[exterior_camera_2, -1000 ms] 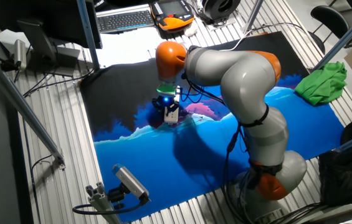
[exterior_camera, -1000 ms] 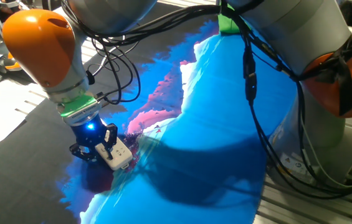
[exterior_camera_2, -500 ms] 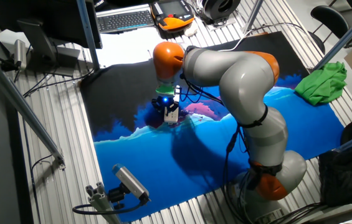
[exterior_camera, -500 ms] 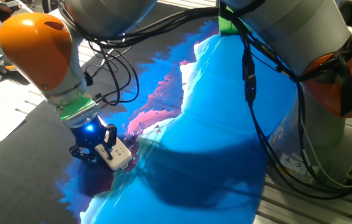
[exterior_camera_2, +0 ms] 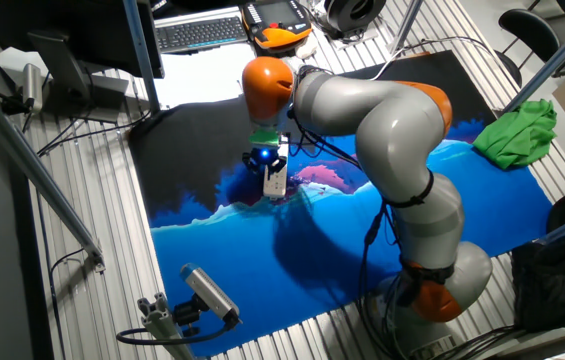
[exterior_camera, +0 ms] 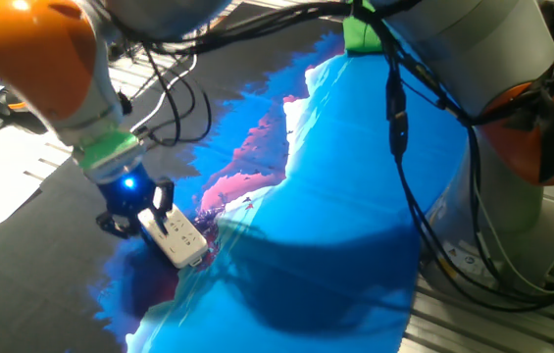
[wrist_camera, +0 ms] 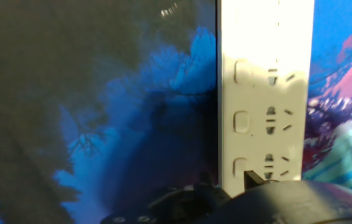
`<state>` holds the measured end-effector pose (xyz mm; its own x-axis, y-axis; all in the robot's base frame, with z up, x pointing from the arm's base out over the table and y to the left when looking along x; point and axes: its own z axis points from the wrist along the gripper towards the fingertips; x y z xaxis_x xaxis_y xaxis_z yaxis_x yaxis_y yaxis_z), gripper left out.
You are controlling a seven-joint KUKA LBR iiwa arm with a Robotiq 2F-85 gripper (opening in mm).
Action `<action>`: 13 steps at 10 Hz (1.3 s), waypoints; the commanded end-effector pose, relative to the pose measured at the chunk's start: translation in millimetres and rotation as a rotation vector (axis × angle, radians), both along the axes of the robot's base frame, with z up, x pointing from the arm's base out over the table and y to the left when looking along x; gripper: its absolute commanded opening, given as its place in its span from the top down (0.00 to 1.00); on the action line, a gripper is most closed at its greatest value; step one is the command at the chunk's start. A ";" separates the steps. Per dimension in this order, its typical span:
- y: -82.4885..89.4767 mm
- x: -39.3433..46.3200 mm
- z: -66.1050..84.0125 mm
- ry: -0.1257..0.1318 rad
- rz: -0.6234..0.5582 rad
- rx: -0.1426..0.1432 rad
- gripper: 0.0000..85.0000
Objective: Turn off the power strip by pressing the button
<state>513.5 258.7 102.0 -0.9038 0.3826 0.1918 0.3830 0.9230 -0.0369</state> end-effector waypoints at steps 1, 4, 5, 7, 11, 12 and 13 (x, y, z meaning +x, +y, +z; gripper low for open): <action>-4.1 2.2 10.8 -0.012 0.028 -0.005 0.80; -21.4 3.8 34.9 -0.130 0.079 0.013 1.00; -24.8 2.2 40.2 -0.218 0.088 -0.011 1.00; -29.2 2.4 48.6 -0.252 0.131 -0.011 1.00; -27.2 -2.0 50.3 -0.255 0.209 -0.002 1.00; -27.0 -3.1 50.8 -0.251 0.218 0.004 1.00; -25.1 -3.6 51.3 -0.241 0.208 0.023 1.00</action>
